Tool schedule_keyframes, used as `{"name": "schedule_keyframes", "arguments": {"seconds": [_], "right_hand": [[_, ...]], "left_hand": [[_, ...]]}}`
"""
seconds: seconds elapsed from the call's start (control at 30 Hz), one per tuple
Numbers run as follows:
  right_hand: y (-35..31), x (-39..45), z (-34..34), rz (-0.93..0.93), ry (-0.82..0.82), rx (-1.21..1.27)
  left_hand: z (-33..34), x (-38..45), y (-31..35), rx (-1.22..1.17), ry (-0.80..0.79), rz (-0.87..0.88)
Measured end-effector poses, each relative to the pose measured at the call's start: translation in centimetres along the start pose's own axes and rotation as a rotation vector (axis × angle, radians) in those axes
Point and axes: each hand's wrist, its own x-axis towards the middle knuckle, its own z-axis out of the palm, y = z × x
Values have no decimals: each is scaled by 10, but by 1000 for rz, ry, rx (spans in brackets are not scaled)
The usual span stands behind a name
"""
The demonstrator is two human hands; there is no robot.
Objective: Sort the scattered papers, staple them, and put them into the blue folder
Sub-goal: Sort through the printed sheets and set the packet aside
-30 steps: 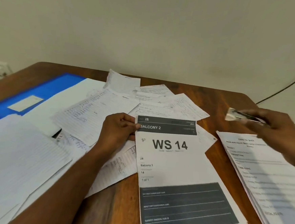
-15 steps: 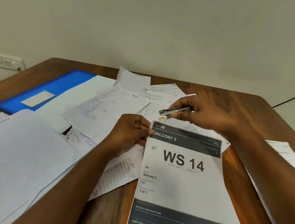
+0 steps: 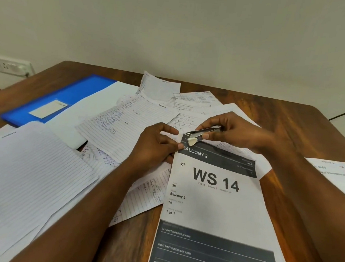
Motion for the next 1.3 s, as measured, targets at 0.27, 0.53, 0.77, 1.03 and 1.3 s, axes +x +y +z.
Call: {"name": "schedule_keyframes", "arguments": {"seconds": [0.27,0.53,0.77,1.03,1.3], "right_hand": [[-1,12,-6,116,-48,4],[-1,-5,43,126,230,242],[-9,-10,57,100,245,178],[-10,-9,62,97,227,112],[-16,-14,64,127,226,140]], "left_hand": [[1,0,0,72,-2,29],[2,-1,-2,23,-4,12],[2,0,-2,-2,12,-37],[1,-2,3,-27,-1,-75],[-7,-5,13,-90,-92,-183]]}}
